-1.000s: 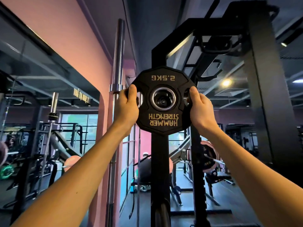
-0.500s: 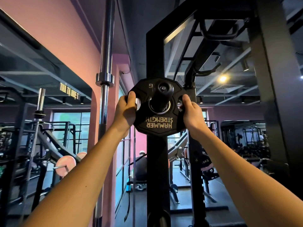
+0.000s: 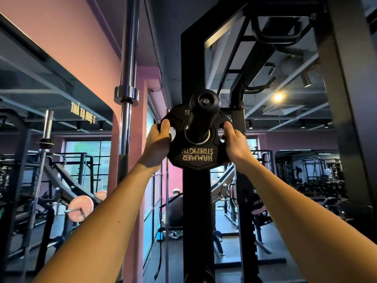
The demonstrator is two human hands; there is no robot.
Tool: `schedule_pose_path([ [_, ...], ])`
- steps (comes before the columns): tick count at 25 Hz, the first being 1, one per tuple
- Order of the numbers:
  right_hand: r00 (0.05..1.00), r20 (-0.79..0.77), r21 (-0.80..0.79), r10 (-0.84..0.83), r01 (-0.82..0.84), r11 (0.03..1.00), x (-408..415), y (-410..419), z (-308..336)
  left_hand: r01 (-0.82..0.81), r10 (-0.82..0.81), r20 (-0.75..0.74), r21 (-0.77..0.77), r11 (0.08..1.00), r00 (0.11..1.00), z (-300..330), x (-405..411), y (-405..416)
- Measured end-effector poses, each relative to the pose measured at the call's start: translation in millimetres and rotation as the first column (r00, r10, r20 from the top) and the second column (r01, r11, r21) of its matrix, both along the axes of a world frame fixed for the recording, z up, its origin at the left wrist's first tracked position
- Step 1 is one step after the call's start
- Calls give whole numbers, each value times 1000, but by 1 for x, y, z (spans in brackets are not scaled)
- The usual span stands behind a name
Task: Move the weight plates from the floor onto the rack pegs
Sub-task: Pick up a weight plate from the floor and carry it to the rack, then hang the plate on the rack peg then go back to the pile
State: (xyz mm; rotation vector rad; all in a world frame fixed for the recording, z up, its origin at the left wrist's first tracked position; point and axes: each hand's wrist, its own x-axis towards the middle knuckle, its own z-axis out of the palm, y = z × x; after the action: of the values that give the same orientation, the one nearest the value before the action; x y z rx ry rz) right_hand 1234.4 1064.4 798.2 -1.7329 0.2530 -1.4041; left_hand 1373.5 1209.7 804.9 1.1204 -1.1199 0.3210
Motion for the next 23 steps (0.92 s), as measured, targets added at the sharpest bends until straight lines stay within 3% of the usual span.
schedule_pose_path([
  [5, 996, -86, 1, -24, 24, 1000, -5, 0, -3, -52, 49, 31, 75, 996, 998, -4, 8, 0],
  [8, 993, -120, -34, -12, 7, 999, -14, 6, -12, -163, 158, 71, 72, 984, 985, -19, 4, 7],
  [12, 994, -3, -186, -109, 107, 977, -36, 23, -38, -223, 223, 19, 1, 975, 975, -42, -9, 20],
  [15, 998, 57, -254, -35, 48, 966, -56, 38, -69, -200, 200, -14, -31, 979, 980, -60, -25, 38],
  [20, 999, 18, -200, 49, -44, 979, -97, 68, -147, -131, 128, 54, 50, 990, 990, -124, -85, 82],
  [23, 996, -16, -144, 91, -92, 985, -125, 92, -200, -97, 96, 16, 85, 992, 995, -175, -121, 108],
])
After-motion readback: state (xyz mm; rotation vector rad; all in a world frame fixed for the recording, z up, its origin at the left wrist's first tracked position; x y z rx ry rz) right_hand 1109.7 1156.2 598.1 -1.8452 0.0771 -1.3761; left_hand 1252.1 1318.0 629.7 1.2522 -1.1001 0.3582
